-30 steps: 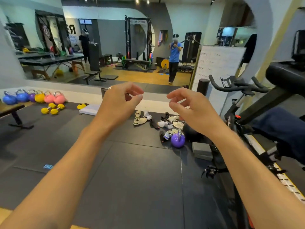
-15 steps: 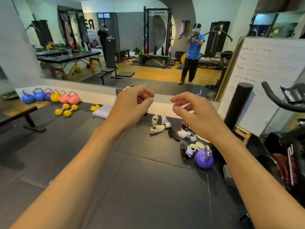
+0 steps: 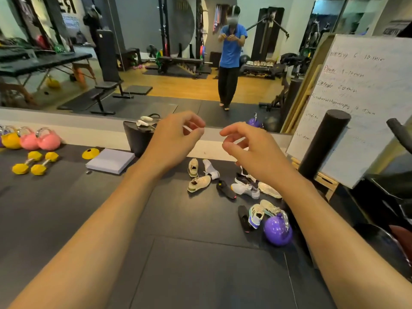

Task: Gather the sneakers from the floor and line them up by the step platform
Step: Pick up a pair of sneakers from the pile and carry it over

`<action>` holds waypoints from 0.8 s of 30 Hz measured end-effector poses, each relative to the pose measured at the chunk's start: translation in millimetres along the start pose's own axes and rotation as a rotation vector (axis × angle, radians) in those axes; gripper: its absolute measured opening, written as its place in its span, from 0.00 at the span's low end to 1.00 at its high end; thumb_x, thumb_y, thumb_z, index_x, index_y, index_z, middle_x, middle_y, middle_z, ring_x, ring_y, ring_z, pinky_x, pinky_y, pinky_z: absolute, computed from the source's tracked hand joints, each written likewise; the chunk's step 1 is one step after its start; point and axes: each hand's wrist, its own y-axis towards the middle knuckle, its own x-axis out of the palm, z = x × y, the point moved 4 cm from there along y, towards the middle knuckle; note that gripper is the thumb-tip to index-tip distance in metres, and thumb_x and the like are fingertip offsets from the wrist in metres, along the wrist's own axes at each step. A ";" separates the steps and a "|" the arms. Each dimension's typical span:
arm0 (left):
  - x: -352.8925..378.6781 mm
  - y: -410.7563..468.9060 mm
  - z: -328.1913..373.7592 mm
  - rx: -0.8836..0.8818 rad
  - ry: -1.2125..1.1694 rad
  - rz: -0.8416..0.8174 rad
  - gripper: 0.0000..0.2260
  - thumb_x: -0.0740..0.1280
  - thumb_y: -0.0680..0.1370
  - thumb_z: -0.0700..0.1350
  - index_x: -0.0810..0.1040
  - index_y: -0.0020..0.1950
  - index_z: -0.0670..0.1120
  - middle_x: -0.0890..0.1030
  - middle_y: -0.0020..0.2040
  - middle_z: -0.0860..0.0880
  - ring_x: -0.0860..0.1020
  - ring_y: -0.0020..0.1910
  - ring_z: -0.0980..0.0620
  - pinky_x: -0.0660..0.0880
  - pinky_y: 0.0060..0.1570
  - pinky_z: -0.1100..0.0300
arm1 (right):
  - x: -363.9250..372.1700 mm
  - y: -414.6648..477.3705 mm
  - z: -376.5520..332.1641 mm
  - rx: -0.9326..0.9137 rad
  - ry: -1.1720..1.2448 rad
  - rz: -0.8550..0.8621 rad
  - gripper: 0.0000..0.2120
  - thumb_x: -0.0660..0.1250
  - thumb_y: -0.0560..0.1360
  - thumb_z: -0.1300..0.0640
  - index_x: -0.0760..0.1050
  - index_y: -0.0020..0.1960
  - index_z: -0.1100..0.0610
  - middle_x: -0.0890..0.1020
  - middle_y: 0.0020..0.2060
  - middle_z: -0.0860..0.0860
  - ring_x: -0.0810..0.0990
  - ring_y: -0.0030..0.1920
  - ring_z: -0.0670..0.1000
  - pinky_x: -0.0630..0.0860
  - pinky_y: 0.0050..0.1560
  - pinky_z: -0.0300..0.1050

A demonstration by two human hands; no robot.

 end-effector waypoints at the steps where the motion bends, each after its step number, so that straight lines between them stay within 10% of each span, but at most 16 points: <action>1: 7.2 20.8 -15.5 0.005 0.009 -0.007 0.07 0.65 0.79 0.47 0.79 0.55 0.50 0.79 0.49 0.54 0.75 0.44 0.63 0.68 0.39 0.71 | 7.6 21.6 12.8 0.010 0.005 -0.002 0.09 0.65 0.77 0.53 0.76 0.56 0.45 0.78 0.42 0.39 0.78 0.40 0.41 0.79 0.39 0.41; 24: 208.6 452.0 -402.9 -0.156 -0.021 -0.198 0.05 0.65 0.78 0.44 0.80 0.51 0.48 0.78 0.46 0.54 0.73 0.37 0.62 0.65 0.36 0.78 | 213.1 478.0 319.9 0.342 0.034 -0.116 0.08 0.65 0.77 0.57 0.75 0.56 0.49 0.78 0.43 0.42 0.78 0.41 0.43 0.78 0.43 0.39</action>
